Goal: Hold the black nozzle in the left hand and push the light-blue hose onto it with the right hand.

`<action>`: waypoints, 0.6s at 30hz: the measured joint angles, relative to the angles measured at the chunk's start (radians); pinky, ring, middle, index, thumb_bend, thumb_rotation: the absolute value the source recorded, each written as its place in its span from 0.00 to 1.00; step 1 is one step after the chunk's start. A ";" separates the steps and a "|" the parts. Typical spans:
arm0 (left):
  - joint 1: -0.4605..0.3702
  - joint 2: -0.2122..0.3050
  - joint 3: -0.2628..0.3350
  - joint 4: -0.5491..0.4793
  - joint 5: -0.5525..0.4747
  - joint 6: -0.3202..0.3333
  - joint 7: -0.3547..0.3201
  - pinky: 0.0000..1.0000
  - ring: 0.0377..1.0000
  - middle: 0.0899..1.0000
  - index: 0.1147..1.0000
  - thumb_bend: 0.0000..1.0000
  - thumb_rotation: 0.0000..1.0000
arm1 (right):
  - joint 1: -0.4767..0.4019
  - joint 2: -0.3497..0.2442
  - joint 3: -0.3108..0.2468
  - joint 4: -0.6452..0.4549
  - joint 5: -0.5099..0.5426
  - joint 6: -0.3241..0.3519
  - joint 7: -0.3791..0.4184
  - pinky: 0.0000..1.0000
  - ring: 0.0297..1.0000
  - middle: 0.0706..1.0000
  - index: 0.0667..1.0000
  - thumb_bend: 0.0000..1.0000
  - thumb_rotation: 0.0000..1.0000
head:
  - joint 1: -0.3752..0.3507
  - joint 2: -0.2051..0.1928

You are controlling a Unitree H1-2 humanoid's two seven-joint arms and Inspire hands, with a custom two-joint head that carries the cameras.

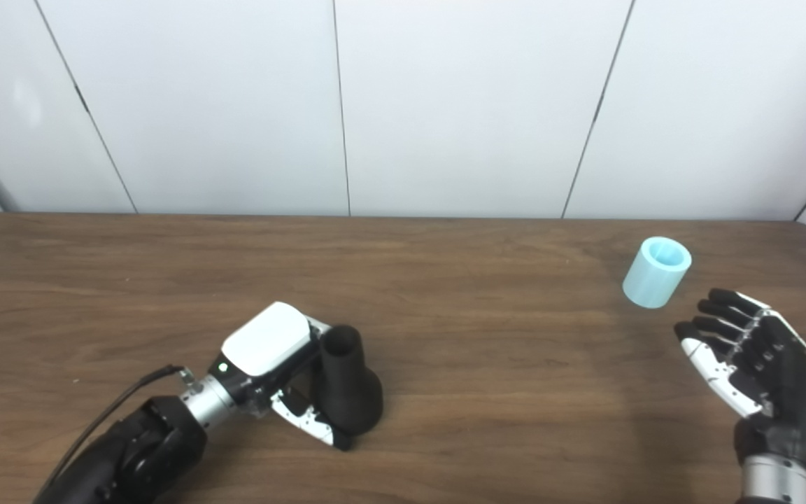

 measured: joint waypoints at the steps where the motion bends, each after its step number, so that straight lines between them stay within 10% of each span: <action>1: -0.002 -0.001 -0.004 0.005 0.015 -0.013 0.013 0.31 0.37 0.39 0.46 0.50 0.00 | 0.000 0.000 -0.003 -0.007 -0.008 0.003 -0.007 0.50 0.56 0.57 0.56 0.31 0.03 | -0.003 -0.002; 8: -0.035 -0.022 -0.055 0.066 0.091 -0.042 0.105 0.35 0.39 0.37 0.45 0.50 0.00 | -0.038 0.012 -0.038 -0.016 -0.056 0.025 -0.073 0.49 0.56 0.56 0.56 0.55 0.38 | -0.021 -0.006; 18: -0.057 -0.010 -0.097 0.136 0.126 -0.058 0.225 0.35 0.38 0.36 0.45 0.50 0.00 | -0.122 -0.061 -0.046 0.110 -0.109 0.027 -0.079 0.83 0.86 0.86 0.89 0.99 0.49 | -0.161 -0.031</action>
